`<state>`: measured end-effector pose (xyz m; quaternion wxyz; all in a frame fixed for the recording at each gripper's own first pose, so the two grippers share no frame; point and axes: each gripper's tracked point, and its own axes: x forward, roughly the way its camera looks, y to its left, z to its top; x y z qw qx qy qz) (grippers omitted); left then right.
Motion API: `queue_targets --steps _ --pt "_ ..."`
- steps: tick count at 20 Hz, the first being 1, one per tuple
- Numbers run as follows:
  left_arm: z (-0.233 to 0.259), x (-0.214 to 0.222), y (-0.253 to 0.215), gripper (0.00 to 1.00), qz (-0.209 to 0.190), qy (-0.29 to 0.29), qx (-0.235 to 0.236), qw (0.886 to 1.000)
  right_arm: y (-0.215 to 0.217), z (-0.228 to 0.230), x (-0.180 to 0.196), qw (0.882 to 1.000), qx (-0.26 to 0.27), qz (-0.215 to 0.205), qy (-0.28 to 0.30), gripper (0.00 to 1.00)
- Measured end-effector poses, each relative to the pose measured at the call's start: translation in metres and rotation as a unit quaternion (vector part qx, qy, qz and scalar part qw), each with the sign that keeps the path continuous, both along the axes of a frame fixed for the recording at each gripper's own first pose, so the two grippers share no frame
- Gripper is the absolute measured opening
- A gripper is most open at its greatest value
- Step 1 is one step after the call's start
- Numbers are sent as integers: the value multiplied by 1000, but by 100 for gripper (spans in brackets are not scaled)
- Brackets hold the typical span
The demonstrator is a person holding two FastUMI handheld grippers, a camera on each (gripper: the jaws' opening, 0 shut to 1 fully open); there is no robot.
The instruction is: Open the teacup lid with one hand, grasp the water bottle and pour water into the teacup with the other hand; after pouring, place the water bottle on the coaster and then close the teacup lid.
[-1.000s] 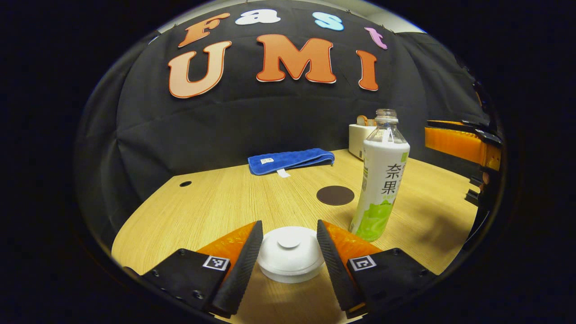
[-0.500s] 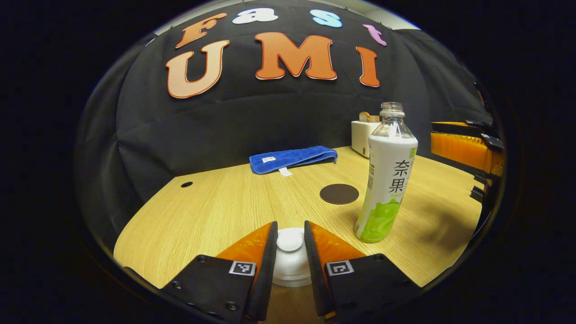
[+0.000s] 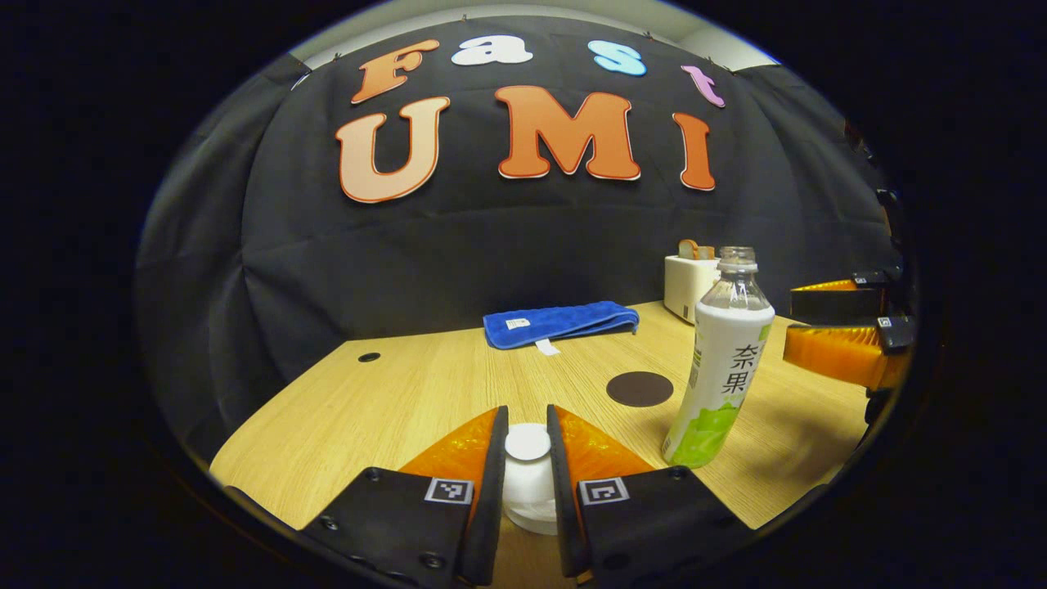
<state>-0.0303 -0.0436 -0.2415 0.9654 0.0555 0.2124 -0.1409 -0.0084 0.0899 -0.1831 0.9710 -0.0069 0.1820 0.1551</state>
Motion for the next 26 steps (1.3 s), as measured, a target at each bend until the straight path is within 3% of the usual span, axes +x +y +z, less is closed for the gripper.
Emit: queue_targets --steps 7,17,18,20,26 --pt "16 -2 24 33 31 -25 5 999 26 -30 7 999 4 14 35 96" --pt "12 -11 58 33 70 -23 0 997 51 -71 16 995 22 15 94 84" --pt "11 -12 61 33 73 -23 0 997 53 -75 16 994 27 13 102 79" --pt "10 -14 67 33 78 -23 0 997 54 -73 17 994 35 6 106 67" --pt "5 -19 77 33 88 -18 -9 996 55 -54 23 997 15 11 80 65"
